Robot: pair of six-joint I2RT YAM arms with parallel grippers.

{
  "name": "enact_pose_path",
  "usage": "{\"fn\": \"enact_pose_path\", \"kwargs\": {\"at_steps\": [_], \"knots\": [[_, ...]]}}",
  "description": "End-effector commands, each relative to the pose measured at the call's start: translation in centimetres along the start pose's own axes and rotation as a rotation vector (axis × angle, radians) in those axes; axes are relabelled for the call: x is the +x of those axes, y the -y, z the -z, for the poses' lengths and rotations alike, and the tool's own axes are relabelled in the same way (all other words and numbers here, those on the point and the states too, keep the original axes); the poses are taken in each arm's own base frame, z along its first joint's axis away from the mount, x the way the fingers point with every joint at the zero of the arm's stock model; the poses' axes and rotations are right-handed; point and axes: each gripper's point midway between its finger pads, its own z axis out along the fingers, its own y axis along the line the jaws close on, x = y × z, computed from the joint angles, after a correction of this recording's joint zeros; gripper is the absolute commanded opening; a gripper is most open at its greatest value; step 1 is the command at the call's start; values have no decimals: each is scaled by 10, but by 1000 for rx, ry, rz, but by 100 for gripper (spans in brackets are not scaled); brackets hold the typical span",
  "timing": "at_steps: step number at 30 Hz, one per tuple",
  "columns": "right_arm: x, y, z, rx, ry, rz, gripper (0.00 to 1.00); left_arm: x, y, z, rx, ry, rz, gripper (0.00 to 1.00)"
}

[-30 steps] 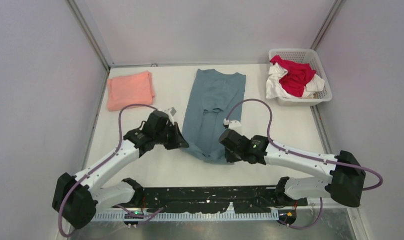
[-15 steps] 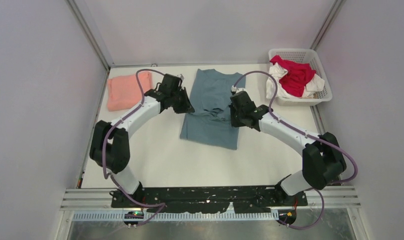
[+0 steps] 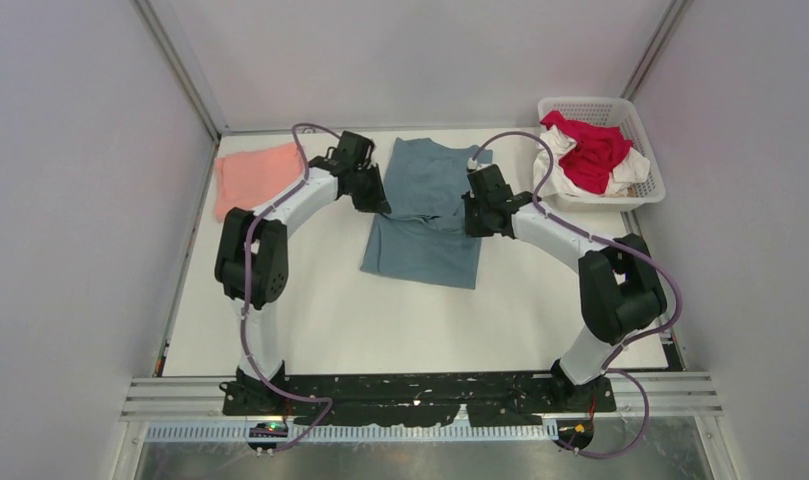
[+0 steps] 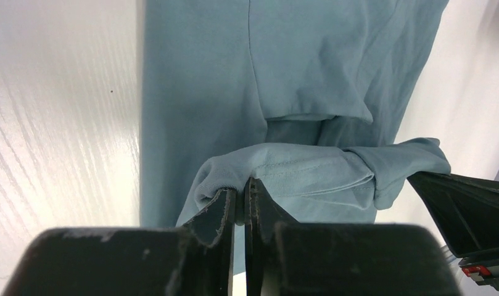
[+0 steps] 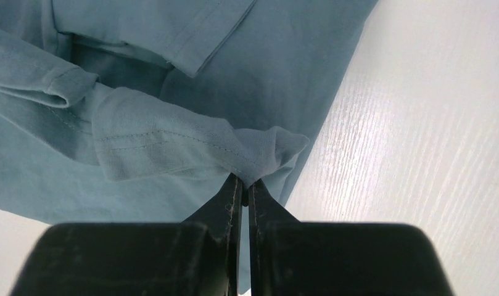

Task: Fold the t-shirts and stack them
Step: Fold the folded rectangular tshirt in 1/3 of the way

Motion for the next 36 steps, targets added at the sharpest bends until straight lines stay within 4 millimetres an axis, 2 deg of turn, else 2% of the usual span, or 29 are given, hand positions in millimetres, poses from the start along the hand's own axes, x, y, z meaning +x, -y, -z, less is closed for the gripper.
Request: {"fn": "enact_pose_path", "kwargs": {"at_steps": [1,4,9,10,12,13,14,15,16,17,18,21,22,23,24,25,26,27,29,33,36], "knots": [[-23,-2,-3,-17,51,-9,6,-8,3,1,6,-7,-34,9],[-21,-1,-8,-15,36,-32,6,-7,4,-5,14,-20,-37,11],[-23,6,-10,30,30,-80,7,-13,3,-12,11,-19,-39,24],[-25,8,-11,40,32,-93,8,-14,3,-13,11,-20,-39,28],[-31,14,-10,76,38,-113,15,-16,3,-12,15,-22,-41,51],[-34,16,-8,90,38,-118,26,-18,5,-9,20,-21,-42,57],[-36,16,-7,96,40,-127,37,-18,6,-6,22,-18,-45,69],[-40,16,-5,96,48,-130,57,-21,7,-1,22,-7,-46,80],[-43,15,-3,91,55,-135,68,-23,8,6,21,8,-49,96],[-47,13,2,82,72,-143,72,-28,11,17,24,35,-57,99],[-50,10,5,66,84,-141,79,-30,12,26,21,57,-63,99],[-53,0,22,-13,125,-98,89,-27,8,52,13,98,-60,100],[-59,-14,32,-82,162,-80,91,-23,6,60,14,108,-56,100],[-47,-20,31,-120,142,-51,95,-19,2,67,16,122,-48,100],[-45,-33,36,-193,143,-40,99,-11,-4,71,13,124,-35,100],[-32,-38,34,-223,113,-33,99,-3,-9,76,10,129,-26,100],[-30,-49,38,-288,115,-23,100,8,-17,77,-3,118,-16,100],[-18,-51,34,-307,95,-20,100,19,-24,79,-15,106,-8,100],[-15,-66,35,-385,92,-10,96,40,-38,80,-38,77,9,100],[-21,-105,31,-528,90,59,95,69,-59,81,-52,55,46,100],[-37,-118,6,-535,71,41,95,78,-66,77,-41,38,74,100]]}}
